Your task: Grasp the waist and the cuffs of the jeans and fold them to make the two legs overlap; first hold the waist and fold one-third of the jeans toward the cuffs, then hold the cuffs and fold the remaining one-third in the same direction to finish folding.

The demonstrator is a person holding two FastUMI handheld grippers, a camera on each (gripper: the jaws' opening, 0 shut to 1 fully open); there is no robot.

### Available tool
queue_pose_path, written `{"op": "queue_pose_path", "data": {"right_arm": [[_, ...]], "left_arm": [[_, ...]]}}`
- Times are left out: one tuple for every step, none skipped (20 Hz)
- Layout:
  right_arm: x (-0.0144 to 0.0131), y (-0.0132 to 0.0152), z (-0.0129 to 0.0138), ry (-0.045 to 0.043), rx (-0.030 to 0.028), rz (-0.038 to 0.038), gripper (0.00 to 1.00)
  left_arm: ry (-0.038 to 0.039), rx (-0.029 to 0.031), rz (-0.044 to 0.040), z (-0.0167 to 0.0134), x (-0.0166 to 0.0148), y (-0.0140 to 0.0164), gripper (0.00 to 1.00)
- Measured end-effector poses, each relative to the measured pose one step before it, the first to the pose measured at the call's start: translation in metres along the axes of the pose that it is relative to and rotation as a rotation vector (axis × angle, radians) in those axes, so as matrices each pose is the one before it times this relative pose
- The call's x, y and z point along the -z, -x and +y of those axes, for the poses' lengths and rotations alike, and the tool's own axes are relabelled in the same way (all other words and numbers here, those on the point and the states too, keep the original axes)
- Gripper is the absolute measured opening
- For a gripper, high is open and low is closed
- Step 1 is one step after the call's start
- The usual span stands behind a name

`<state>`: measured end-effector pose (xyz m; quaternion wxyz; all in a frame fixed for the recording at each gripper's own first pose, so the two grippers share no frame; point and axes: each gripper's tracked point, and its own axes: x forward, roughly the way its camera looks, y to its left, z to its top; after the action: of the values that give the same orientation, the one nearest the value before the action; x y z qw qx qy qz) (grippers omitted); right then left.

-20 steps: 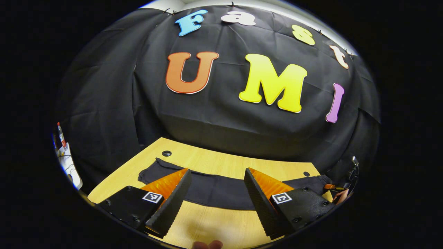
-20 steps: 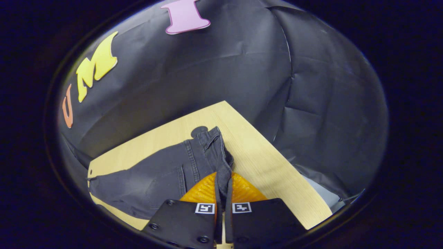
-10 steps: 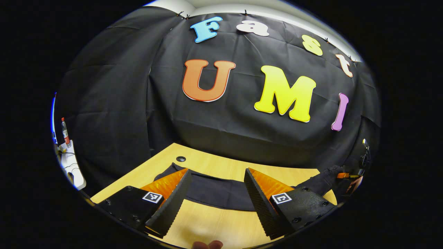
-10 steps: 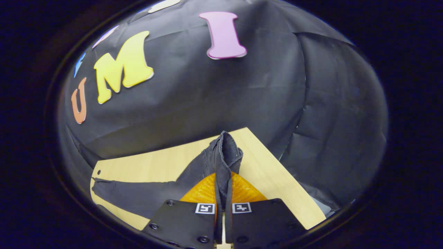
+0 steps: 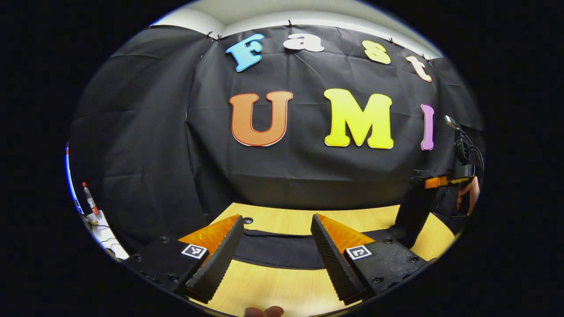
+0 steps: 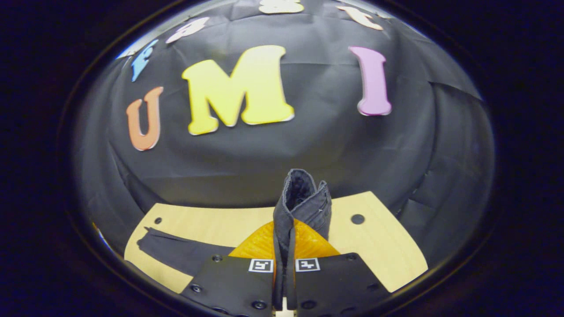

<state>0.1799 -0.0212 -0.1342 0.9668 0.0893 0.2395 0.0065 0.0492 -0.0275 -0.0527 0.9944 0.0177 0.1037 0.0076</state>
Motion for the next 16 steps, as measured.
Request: {"op": "queue_pose_path", "data": {"right_arm": [[0.00375, -0.00141, 0.02507, 0.02588, -0.02603, -0.00024, 0.04], [0.00717, -0.00503, 0.02287, 0.02878, -0.02228, 0.00426, 0.00], [0.00740, -0.00603, 0.02127, 0.02091, -0.02279, 0.01271, 0.04], [0.00762, -0.00443, 0.02033, 0.01504, -0.02111, 0.01126, 0.07], [0.00988, -0.00632, 0.01838, 0.01547, -0.01538, 0.01192, 0.04], [0.01054, -0.00978, 0.01620, 0.02854, -0.00894, 0.00829, 0.04], [0.01193, -0.00898, 0.01317, 0.04184, -0.00036, 0.00980, 0.00], [0.01572, -0.00834, 0.01623, 0.02671, -0.00685, 0.01508, 0.04], [0.01362, -0.00924, 0.01616, 0.01998, -0.01201, 0.01948, 0.04], [0.01656, -0.00987, 0.01644, 0.01839, -0.00958, 0.02640, 0.04], [0.01528, -0.01010, 0.01461, 0.01348, -0.00590, 0.02427, 0.04], [0.01724, -0.01243, 0.01493, 0.01517, -0.00314, 0.02874, 0.04], [0.01450, -0.01035, 0.00818, 0.01821, 0.00163, 0.02842, 0.04], [0.01358, -0.01163, 0.00775, 0.02341, 0.00430, 0.02830, 0.04], [0.01042, -0.01061, 0.00790, 0.02609, 0.00369, 0.02405, 0.04], [0.00974, -0.00762, 0.00849, 0.02622, 0.00416, 0.01778, 0.00]], "left_arm": [[0.01138, -0.00233, 0.00085, 0.00661, 0.00186, 0.00134, 0.99], [0.01397, -0.00699, 0.00069, 0.00743, 0.00152, 0.00146, 0.99], [0.01748, -0.00610, 0.00853, 0.00669, 0.00284, 0.00066, 0.98], [0.01527, -0.00903, 0.00732, 0.00705, 0.00338, 0.00095, 0.99], [0.01346, -0.01196, 0.00547, 0.00791, 0.00103, 0.00196, 0.99], [0.01669, -0.01182, 0.00277, 0.00901, 0.00266, 0.00102, 0.99], [0.01891, -0.00816, 0.00212, 0.00747, 0.00249, 0.00230, 0.99], [0.01340, -0.01297, 0.00786, 0.00888, 0.00191, 0.00158, 0.98], [0.00705, -0.01598, 0.01427, 0.00868, 0.00352, 0.00013, 0.99], [0.00676, -0.01318, 0.00842, 0.00879, 0.00488, -0.00063, 0.99], [0.00876, -0.01331, 0.00425, 0.00770, 0.00181, -0.00060, 0.99], [0.01158, -0.00974, 0.00426, 0.00779, 0.00074, -0.00023, 0.99], [0.00776, -0.00924, 0.00624, 0.00708, 0.00168, -0.00051, 0.99], [0.00490, -0.00809, 0.00945, 0.00900, 0.00504, 0.00180, 0.98], [0.00431, -0.00513, 0.00559, 0.00670, 0.00209, -0.00036, 0.99], [0.00580, -0.00727, 0.00420, 0.00858, 0.00278, 0.00022, 0.99]]}}
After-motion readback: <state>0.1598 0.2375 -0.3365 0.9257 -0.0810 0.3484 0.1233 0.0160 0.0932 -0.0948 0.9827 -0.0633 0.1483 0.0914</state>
